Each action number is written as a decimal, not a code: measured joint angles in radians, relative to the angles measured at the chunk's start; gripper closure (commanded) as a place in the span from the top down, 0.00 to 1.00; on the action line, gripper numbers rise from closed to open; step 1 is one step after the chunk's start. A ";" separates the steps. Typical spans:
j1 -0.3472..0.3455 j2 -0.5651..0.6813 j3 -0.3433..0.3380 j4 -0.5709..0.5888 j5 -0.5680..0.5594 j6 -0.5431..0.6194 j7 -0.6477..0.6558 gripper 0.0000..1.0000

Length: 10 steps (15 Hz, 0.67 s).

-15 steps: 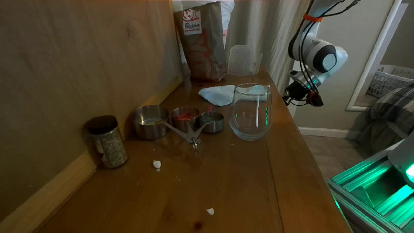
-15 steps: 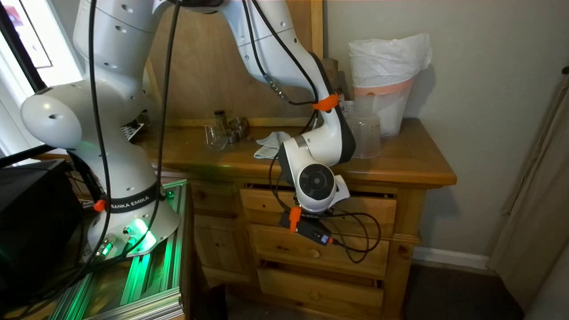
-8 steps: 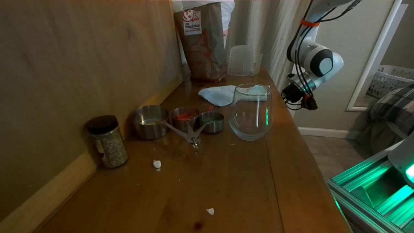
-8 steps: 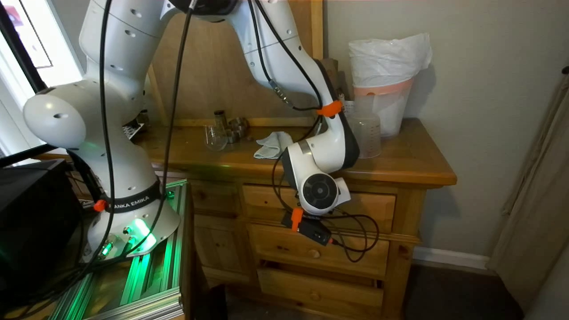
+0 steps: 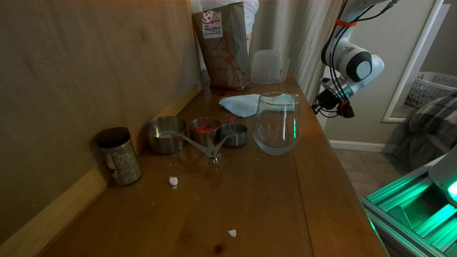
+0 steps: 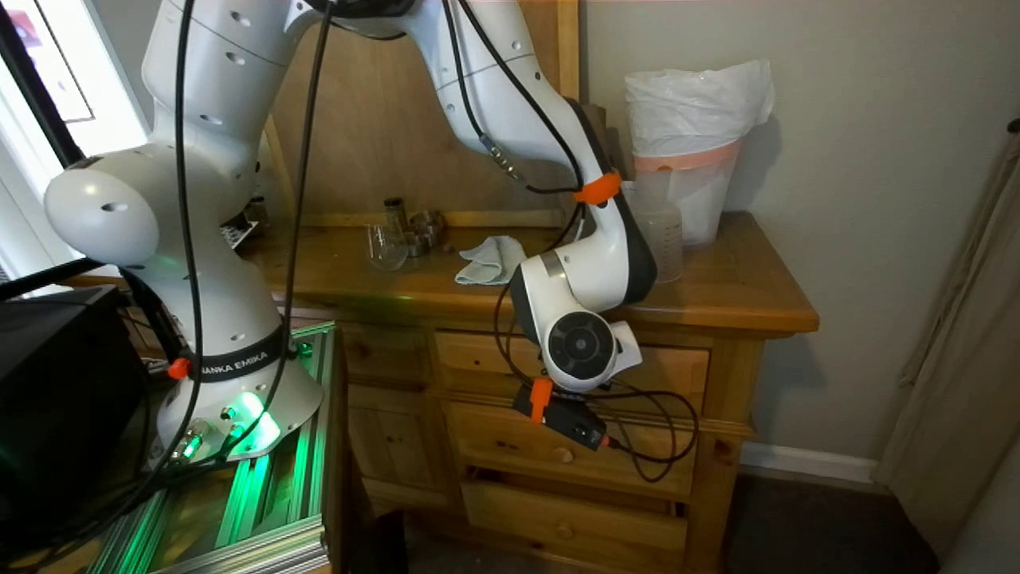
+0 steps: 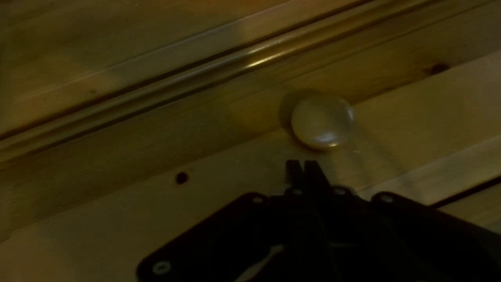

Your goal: Open the topmost drawer on the right and remove the towel from the drawer then close the drawer.

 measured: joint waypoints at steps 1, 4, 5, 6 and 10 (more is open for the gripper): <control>0.003 -0.014 -0.021 -0.006 -0.012 0.002 0.000 0.47; 0.008 -0.084 -0.087 -0.039 -0.093 0.004 0.006 0.68; 0.008 -0.117 -0.105 -0.055 -0.137 0.004 0.011 0.74; 0.008 -0.155 -0.120 -0.074 -0.182 0.003 0.018 0.82; 0.008 -0.349 -0.137 -0.171 -0.344 -0.037 0.055 1.00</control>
